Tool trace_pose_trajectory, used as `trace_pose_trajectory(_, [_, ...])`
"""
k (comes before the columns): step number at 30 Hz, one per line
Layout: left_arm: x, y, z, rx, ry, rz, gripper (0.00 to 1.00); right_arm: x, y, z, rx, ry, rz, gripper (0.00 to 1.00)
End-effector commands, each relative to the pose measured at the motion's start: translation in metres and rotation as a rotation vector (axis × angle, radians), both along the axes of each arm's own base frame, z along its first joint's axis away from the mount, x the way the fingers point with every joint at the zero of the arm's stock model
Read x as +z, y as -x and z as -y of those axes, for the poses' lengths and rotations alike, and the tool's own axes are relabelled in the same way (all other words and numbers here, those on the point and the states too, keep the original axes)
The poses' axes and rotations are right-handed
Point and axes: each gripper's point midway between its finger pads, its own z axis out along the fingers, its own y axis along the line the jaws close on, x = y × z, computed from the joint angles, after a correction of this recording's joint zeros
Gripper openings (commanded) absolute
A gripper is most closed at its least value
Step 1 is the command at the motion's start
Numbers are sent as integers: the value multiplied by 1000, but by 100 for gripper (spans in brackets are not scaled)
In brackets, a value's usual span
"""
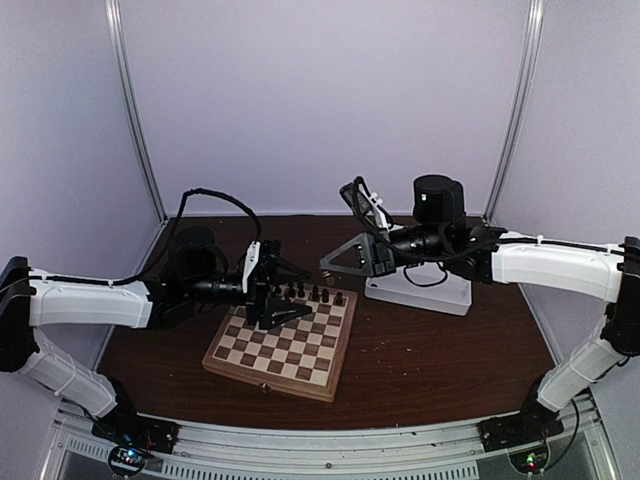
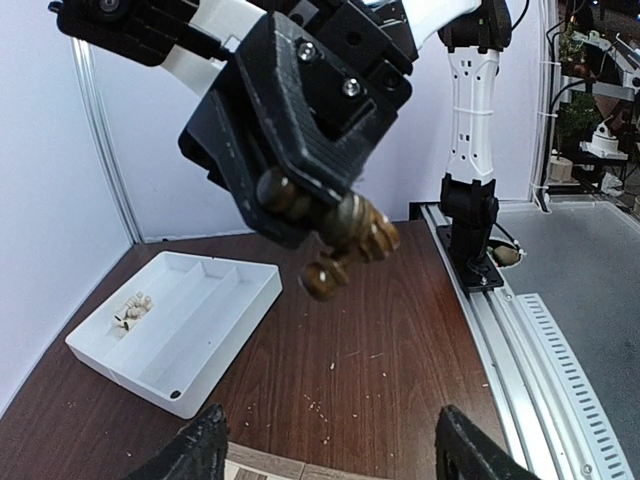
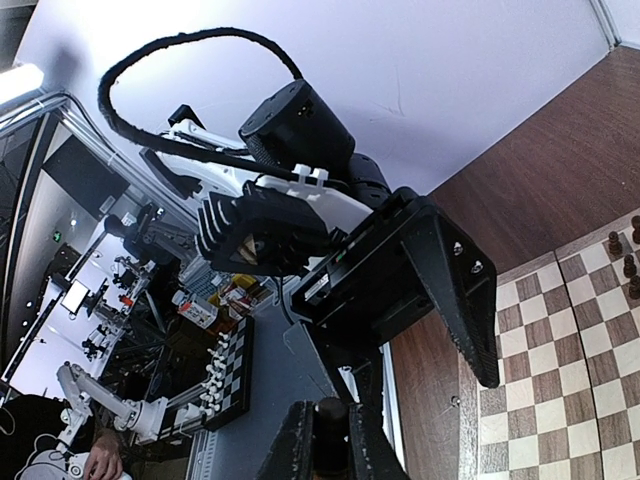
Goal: Set up the chess pieces on the board
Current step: Place the chess piece on the chessboard.
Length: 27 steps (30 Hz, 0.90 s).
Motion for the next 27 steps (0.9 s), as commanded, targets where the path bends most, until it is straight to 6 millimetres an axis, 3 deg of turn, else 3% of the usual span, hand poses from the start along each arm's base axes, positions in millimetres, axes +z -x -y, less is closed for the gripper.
trace_pose_trajectory(1, [23, 2, 8, -32, 62, 50, 70, 13, 6, -6, 36, -41, 24, 11])
trace_pose_trajectory(16, [36, 15, 17, -101, 105, 93, 64, 4, 7, -12, 52, -26, 16, 10])
trace_pose_trajectory(23, [37, 20, 20, -132, 111, 102, 54, 3, 8, -12, 54, -25, 16, 10])
trace_pose_trajectory(27, [36, 20, 20, -134, 112, 103, 53, 3, 9, -12, 58, -26, 17, 10])
